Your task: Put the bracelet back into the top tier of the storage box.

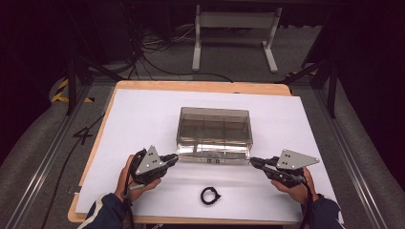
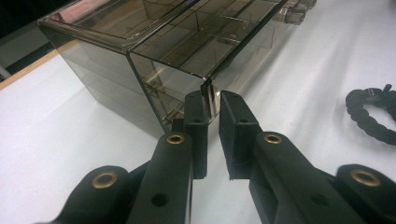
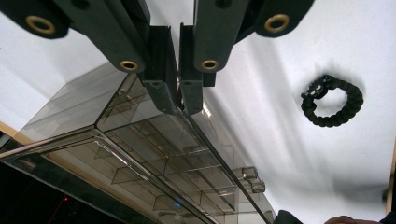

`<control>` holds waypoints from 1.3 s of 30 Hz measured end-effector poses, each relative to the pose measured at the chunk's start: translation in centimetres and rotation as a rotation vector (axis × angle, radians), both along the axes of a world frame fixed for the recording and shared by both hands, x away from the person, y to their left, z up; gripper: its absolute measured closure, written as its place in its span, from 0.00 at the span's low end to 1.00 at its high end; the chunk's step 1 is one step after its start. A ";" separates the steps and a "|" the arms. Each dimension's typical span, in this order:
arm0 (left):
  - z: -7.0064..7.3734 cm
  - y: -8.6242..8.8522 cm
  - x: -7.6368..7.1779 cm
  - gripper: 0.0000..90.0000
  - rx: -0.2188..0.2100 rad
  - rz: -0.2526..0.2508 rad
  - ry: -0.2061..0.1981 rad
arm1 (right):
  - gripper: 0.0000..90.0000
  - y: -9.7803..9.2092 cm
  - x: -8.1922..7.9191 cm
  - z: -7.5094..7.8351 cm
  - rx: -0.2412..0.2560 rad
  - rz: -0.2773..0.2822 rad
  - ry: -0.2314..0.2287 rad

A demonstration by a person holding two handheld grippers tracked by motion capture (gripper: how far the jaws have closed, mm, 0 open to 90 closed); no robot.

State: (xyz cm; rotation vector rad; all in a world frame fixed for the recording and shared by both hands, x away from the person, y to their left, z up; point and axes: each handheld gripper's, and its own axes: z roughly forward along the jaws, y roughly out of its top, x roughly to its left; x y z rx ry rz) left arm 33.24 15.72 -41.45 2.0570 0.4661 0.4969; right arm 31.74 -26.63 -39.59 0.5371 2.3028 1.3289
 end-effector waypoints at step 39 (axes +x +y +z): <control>-0.7 3.2 -2.7 0.86 0.031 0.037 -0.011 | 0.96 -0.4 -2.2 1.0 0.018 0.018 -0.016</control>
